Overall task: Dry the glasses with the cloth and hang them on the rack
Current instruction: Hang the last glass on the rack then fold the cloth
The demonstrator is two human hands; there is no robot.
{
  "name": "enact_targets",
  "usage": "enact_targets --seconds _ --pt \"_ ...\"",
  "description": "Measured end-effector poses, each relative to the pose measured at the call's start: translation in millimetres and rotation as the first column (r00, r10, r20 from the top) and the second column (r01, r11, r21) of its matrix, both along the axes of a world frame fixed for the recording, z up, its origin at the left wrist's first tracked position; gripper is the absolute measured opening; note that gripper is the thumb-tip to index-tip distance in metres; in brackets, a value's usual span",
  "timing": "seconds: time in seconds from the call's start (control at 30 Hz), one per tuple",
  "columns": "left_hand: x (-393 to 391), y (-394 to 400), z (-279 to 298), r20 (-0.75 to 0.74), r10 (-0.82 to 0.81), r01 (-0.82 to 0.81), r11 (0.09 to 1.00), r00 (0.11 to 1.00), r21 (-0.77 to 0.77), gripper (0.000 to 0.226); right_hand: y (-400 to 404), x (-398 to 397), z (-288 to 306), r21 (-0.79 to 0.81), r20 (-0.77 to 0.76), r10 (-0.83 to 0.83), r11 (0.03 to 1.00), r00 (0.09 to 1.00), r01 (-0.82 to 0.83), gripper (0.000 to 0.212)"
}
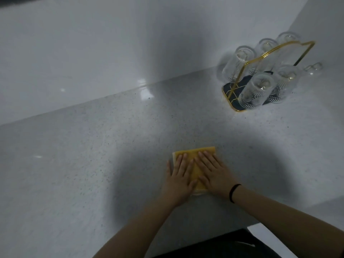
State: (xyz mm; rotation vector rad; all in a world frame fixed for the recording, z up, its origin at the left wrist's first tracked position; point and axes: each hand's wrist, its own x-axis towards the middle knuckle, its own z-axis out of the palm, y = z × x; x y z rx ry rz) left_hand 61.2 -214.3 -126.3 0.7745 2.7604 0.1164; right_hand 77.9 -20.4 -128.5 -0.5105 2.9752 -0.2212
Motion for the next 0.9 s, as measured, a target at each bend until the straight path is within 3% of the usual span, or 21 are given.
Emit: enact_targets --seconds 0.33,0.43,0.5,0.6,0.73,0.9 --pt "43 -13 9 0.138 -0.076 0.079 0.997 0.988 -0.019 0.073 -1 44 3 0.012 0.181 0.054 0.998 0.982 -0.057 0.062" --pt "22 -7 37 0.156 -0.038 0.032 0.999 0.987 0.042 0.06 3 27 27 -0.047 0.168 0.033 0.999 0.985 -0.026 0.063" --pt "3 1 46 0.08 0.02 -0.027 0.996 0.997 0.089 0.041 5 7 45 -0.1 0.249 -0.039 0.993 0.968 0.066 0.055" --pt "-18 8 49 0.087 0.106 -0.111 0.992 0.991 0.064 0.035 11 -16 46 -0.041 0.238 -0.184 0.979 0.954 0.199 0.04" --pt "-34 14 50 0.251 0.235 -0.25 0.968 0.939 0.029 0.025 17 -34 50 -0.062 0.363 -0.277 0.946 0.89 0.32 0.025" --pt "-65 7 71 0.481 0.305 -0.433 0.883 0.822 0.18 0.021 29 -51 78 -0.297 0.517 -0.294 0.819 0.804 0.491 0.022"
